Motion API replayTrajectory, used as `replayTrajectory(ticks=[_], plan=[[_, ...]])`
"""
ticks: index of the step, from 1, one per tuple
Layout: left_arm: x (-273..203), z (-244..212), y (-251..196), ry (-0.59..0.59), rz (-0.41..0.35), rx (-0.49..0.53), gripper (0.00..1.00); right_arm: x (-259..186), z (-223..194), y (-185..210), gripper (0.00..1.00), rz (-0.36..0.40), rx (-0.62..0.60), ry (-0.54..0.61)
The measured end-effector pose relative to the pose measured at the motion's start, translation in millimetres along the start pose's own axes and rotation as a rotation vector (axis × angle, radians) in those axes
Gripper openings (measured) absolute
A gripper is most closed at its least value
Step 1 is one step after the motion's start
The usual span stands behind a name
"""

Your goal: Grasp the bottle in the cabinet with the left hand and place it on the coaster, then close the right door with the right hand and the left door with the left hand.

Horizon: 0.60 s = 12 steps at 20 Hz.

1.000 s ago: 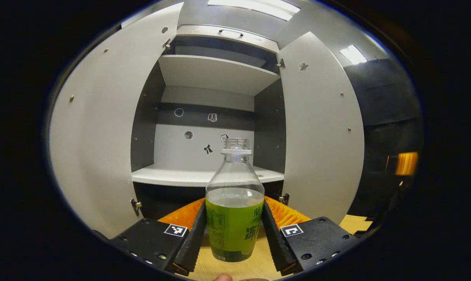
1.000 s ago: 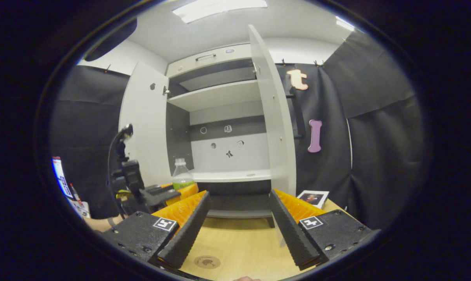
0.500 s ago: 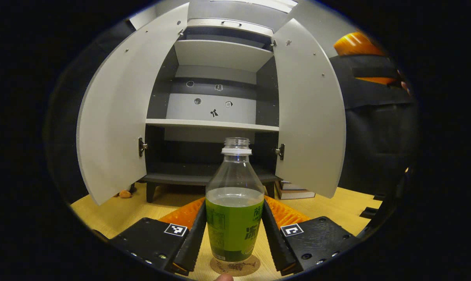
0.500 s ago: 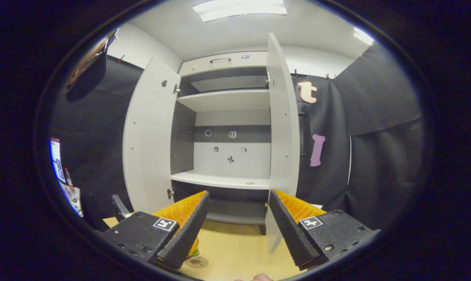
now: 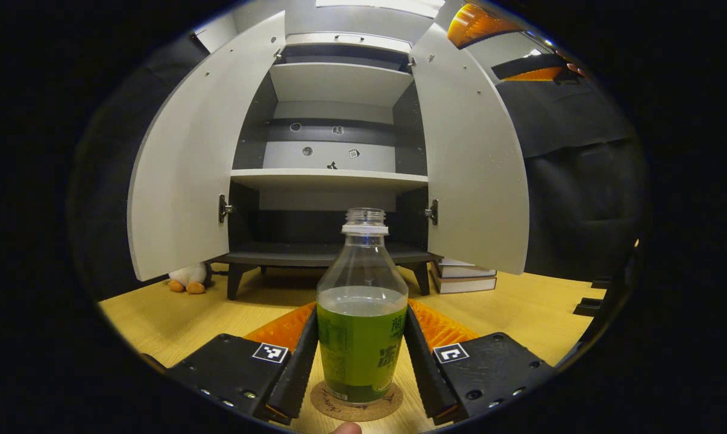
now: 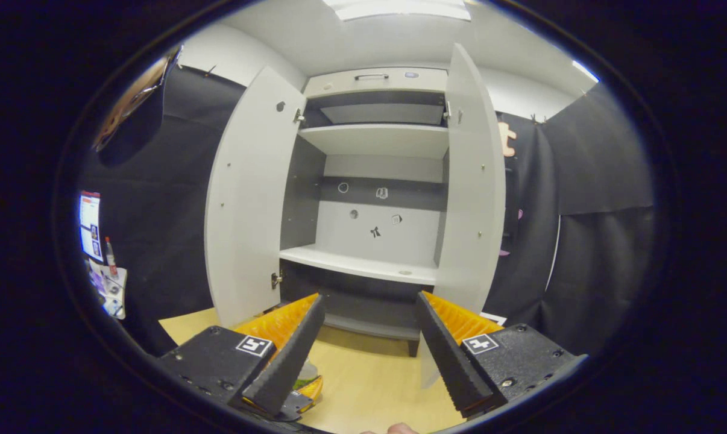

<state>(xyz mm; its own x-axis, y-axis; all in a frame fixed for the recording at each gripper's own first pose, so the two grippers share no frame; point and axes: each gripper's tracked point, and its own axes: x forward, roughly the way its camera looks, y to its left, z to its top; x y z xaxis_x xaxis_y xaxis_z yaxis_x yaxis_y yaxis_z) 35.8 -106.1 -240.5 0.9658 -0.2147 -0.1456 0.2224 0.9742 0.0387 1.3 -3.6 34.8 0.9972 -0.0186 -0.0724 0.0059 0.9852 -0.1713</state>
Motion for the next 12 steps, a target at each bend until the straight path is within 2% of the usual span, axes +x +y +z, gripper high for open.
replayTrajectory(ticks=[2,5,6,12], plan=[[0.9,-1.6,-0.1,0.003,-0.005,0.004,0.72,0.6,-3.4,0.1,1.0,0.0,0.002,0.008],[-2.4,-1.9,-2.3,0.011,-0.02,-0.014,0.75,1.8,-5.8,-0.2,1.0,-0.003,0.011,0.016],[-1.6,-1.1,-1.5,0.011,-0.02,-0.015,0.78,2.2,-5.2,-0.3,0.96,-0.004,0.013,0.017],[-5.0,4.6,-3.4,0.02,-0.02,-0.014,0.95,4.4,-12.1,1.1,0.99,-0.003,0.01,0.029]])
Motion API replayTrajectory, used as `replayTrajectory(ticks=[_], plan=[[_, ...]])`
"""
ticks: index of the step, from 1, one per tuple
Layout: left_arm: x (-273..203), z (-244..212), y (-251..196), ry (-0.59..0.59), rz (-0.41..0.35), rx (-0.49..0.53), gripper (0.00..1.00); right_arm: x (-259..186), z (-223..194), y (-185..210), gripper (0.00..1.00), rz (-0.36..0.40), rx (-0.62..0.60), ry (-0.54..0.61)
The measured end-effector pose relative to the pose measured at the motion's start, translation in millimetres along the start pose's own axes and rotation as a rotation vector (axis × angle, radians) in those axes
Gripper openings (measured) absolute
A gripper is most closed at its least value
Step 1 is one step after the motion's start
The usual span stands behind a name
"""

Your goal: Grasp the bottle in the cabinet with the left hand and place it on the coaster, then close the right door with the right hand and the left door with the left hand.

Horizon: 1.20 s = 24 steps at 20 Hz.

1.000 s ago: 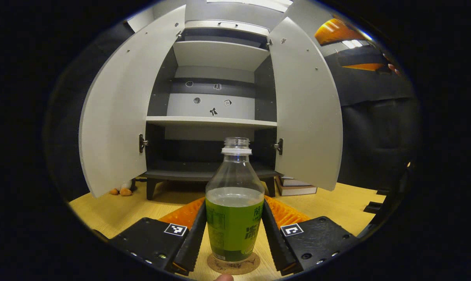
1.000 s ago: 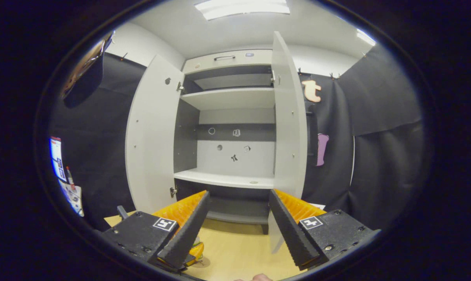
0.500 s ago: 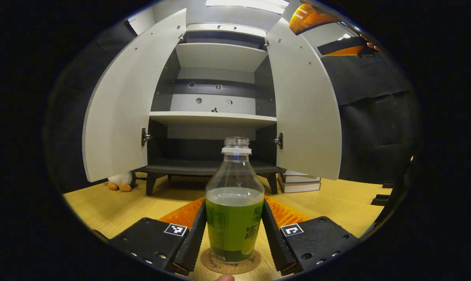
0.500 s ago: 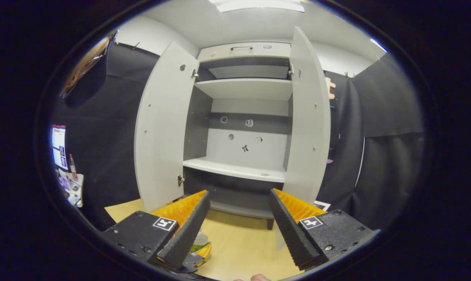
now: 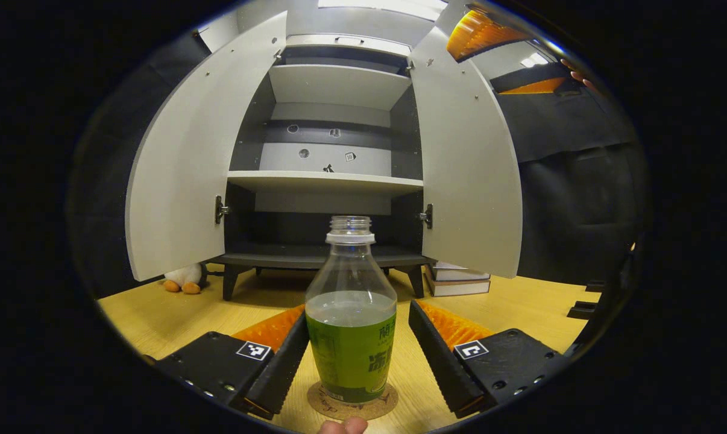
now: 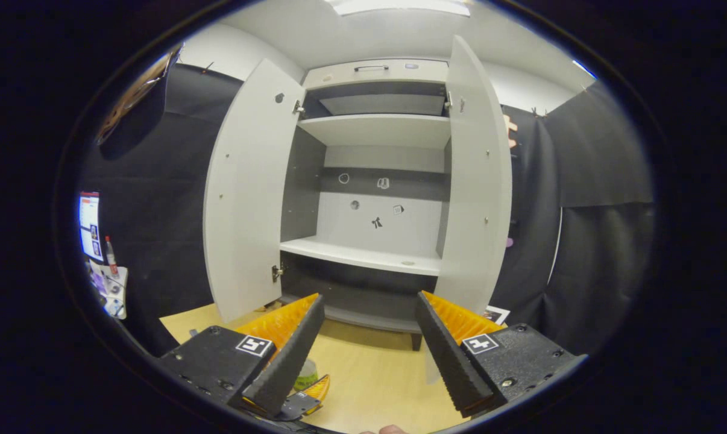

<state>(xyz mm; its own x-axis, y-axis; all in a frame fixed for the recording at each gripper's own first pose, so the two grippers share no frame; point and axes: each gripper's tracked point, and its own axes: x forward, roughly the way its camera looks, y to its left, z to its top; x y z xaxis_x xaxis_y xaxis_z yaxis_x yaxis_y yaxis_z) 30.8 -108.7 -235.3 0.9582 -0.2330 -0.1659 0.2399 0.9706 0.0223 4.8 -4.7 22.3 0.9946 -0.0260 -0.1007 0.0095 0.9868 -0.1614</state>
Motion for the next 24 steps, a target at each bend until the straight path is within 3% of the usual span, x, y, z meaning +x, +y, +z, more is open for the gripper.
replayTrajectory(ticks=[2,7,12,14,21,24], plan=[[-3.1,8.4,4.1,-0.008,0.013,0.0,0.95,0.7,-2.9,0.5,0.96,0.002,-0.003,0.003],[-15.4,51.6,14.9,-0.038,0.023,0.004,0.95,1.6,-6.1,2.7,0.99,0.004,0.025,-0.018],[-38.2,110.2,15.5,-0.065,-0.018,-0.015,0.94,2.3,-22.6,1.3,0.96,0.004,0.077,-0.017],[-40.8,133.9,16.9,-0.072,-0.019,0.0,0.95,3.0,-27.3,0.2,1.0,-0.003,0.107,-0.022],[-51.2,167.1,18.5,-0.02,-0.003,-0.052,0.95,4.8,-51.7,-5.4,0.99,-0.032,0.17,-0.027],[-54.2,179.0,25.5,-0.054,0.017,-0.001,0.95,3.8,-63.3,-14.5,0.99,-0.057,0.214,0.005]])
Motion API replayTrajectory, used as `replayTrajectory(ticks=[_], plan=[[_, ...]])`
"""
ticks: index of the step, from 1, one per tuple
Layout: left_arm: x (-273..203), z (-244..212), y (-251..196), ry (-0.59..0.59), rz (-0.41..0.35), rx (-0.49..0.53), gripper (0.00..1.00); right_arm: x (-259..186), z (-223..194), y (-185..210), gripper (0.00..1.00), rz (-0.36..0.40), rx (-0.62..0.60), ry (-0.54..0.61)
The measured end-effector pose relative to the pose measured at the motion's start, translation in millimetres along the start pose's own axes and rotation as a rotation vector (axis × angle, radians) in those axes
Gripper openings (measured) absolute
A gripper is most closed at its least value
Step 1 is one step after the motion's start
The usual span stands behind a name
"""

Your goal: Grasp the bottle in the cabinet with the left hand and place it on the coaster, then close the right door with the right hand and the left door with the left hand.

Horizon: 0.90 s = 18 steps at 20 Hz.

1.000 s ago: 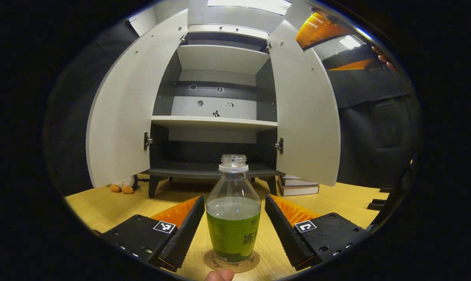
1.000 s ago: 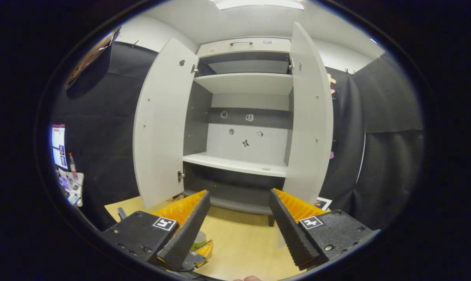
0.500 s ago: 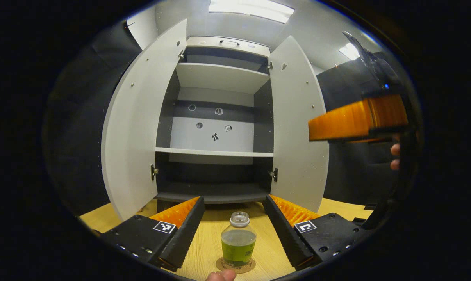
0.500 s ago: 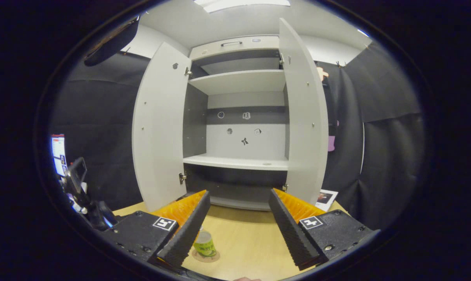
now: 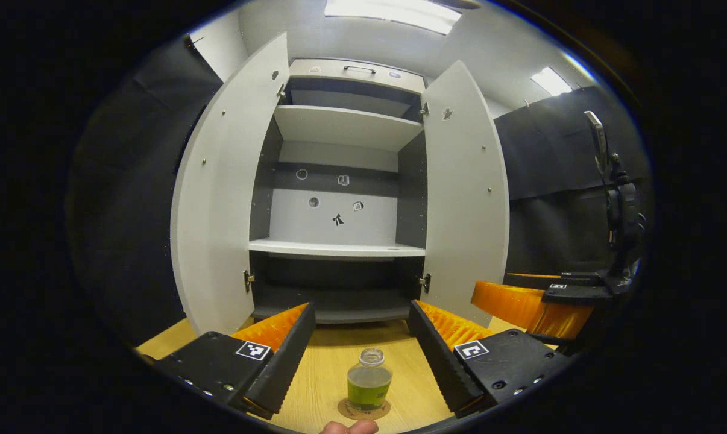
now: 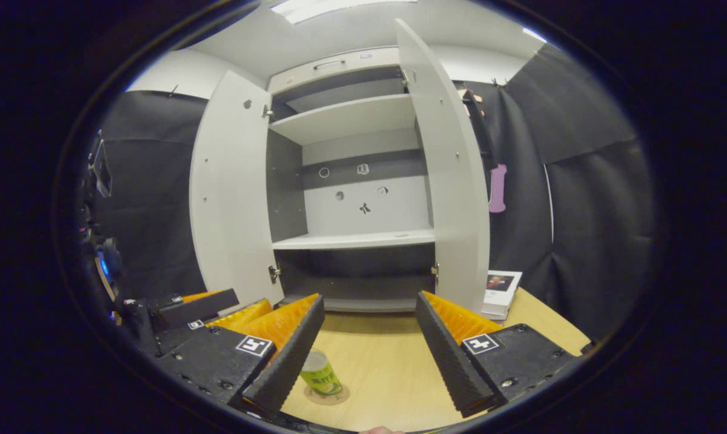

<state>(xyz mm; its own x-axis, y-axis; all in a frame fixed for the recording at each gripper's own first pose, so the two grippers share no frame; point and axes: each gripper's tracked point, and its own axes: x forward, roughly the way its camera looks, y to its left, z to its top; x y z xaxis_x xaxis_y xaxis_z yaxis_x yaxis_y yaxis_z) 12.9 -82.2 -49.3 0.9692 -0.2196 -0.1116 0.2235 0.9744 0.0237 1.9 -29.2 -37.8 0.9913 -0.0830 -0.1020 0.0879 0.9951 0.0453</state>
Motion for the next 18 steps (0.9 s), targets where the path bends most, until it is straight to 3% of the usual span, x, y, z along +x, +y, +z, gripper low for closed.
replayTrajectory(ticks=[4,7,10,11,12,18], plan=[[-4.0,-5.2,6.0,0.014,0.016,0.002,0.95,-1.2,82.5,-55.8,0.96,-0.046,-0.05,-0.102],[-8.7,-11.2,12.8,0.028,0.041,0.0,0.95,-3.1,161.3,-126.3,0.99,-0.196,-0.082,-0.247],[-11.9,-15.5,17.9,0.04,0.059,0.006,0.95,1.5,210.3,-183.2,0.99,-0.34,-0.084,-0.304],[-11.1,-15.4,21.1,0.041,0.065,0.011,0.95,7.7,222.3,-193.6,0.95,-0.351,-0.076,-0.315],[-10.4,-14.7,23.3,0.042,0.071,0.016,0.95,15.4,229.9,-201.2,0.99,-0.354,-0.065,-0.315],[-7.7,-17.9,32.2,0.045,0.105,0.024,0.95,55.1,242.9,-211.5,1.0,-0.324,-0.035,-0.3]])
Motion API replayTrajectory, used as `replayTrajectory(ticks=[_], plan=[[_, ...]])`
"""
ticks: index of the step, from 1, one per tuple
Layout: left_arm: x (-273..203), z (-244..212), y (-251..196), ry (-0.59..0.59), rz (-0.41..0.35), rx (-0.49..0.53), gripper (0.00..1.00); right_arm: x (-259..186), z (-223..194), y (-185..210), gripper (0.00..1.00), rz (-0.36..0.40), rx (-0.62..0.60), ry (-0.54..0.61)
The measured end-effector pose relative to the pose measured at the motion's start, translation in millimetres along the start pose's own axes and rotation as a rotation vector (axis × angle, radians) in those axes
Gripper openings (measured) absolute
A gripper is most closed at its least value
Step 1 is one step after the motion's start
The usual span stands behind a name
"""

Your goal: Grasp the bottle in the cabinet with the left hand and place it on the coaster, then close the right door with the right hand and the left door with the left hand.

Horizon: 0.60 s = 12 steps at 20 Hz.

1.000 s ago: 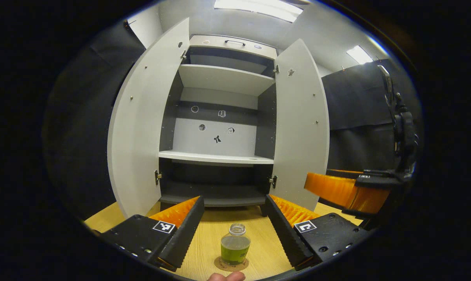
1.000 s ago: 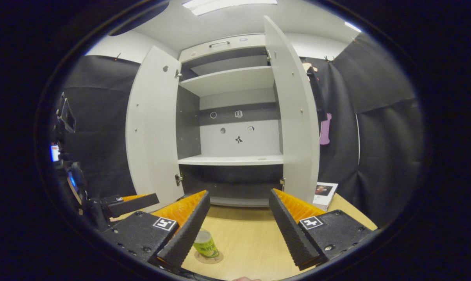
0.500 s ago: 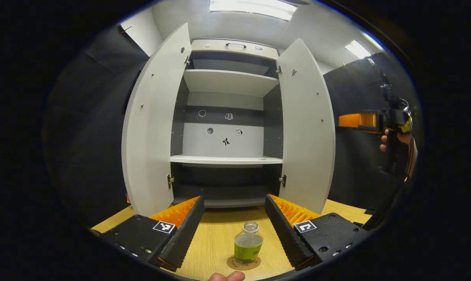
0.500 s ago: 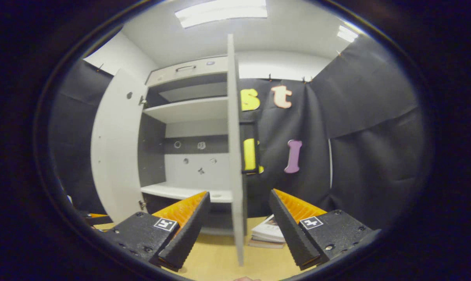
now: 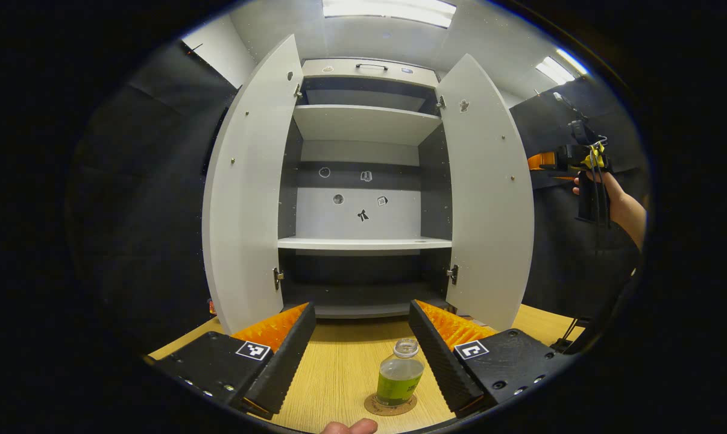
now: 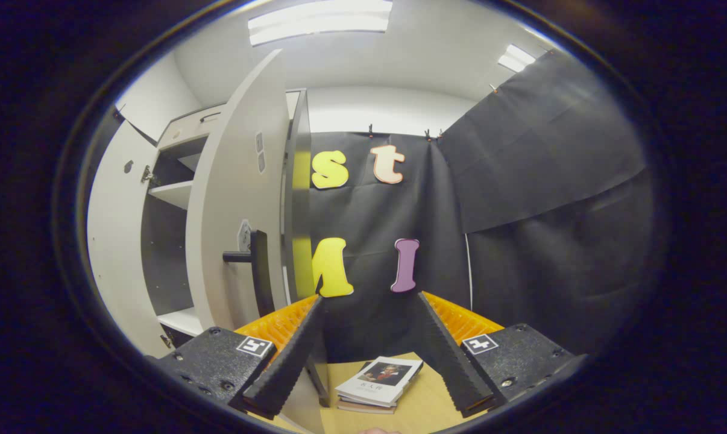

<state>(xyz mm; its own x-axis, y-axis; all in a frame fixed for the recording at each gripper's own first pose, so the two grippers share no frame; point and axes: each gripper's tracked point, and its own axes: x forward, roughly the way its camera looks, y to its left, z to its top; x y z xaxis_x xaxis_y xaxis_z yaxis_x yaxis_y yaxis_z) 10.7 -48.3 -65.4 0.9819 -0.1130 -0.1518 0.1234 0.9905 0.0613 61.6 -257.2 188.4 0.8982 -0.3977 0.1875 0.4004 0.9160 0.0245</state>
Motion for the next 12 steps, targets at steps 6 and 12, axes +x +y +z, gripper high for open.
replayTrajectory(ticks=[6,12], plan=[[4.2,-2.9,12.1,-0.011,0.023,0.004,0.95,-1.7,-1.3,7.9,0.98,-0.012,-0.016,-0.016],[10.2,10.4,9.0,-0.04,-0.014,-0.04,0.95,-13.2,-3.7,44.9,0.95,0.047,-0.038,-0.015]])
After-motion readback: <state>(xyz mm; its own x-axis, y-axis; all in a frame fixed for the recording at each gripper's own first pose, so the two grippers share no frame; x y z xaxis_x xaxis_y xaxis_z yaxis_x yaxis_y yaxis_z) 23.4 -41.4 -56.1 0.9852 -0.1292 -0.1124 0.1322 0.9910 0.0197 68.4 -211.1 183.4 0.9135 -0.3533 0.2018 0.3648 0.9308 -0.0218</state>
